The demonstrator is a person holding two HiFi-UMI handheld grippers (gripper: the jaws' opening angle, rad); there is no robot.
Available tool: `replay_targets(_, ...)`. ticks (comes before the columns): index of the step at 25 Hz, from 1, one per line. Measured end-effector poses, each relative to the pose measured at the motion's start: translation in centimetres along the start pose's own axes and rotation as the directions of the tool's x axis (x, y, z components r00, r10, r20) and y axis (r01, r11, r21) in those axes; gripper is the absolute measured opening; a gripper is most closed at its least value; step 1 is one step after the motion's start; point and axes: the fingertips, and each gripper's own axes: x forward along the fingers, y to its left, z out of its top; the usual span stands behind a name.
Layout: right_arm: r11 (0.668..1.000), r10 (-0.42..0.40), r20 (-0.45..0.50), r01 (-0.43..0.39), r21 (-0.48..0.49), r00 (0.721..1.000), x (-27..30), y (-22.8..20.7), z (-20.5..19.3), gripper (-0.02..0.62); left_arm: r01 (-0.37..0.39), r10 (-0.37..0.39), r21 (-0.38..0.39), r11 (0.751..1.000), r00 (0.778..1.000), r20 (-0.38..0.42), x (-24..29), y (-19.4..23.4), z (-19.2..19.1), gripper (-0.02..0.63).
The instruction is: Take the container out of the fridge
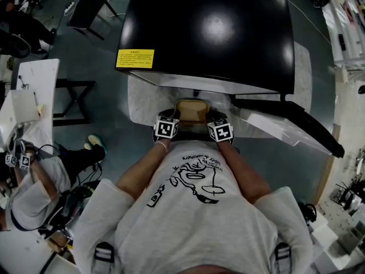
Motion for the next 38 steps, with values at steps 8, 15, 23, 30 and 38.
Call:
replay_targets(8, 0.999, -0.025, 0.057, 0.027, -0.027, 0.998, -1.2, -0.3, 1.5, 0.072, 0.0, -0.001, 0.011, 1.0, 1.0, 0.026, -1.0, -0.2, 0.9, 0.117)
replay_targets(15, 0.999, -0.027, 0.1, 0.031, -0.04, 0.995, -2.2, -0.2, 2.6, 0.072, 0.021, -0.021, 0.009, 1.0, 0.998, 0.067, -2.0, -1.1, 2.2, 0.117)
replay_targets(23, 0.998, -0.017, 0.157, 0.026, -0.057, 0.987, -3.9, 0.4, 4.4, 0.071, 0.059, -0.06, 0.011, 0.998, 0.989, 0.138, -4.0, -2.8, 4.8, 0.11)
replay_targets(30, 0.999, 0.001, 0.209, 0.008, -0.042, 0.978, -5.7, 0.8, 6.0, 0.071, 0.06, -0.074, 0.073, 0.996, 0.977, 0.202, -5.8, -4.3, 7.4, 0.094)
replay_targets(38, 0.998, 0.028, 0.291, -0.009, -0.066, 0.956, -8.6, 2.1, 9.2, 0.061, 0.064, -0.098, 0.128, 0.99, 0.955, 0.279, -8.4, -6.0, 10.4, 0.084)
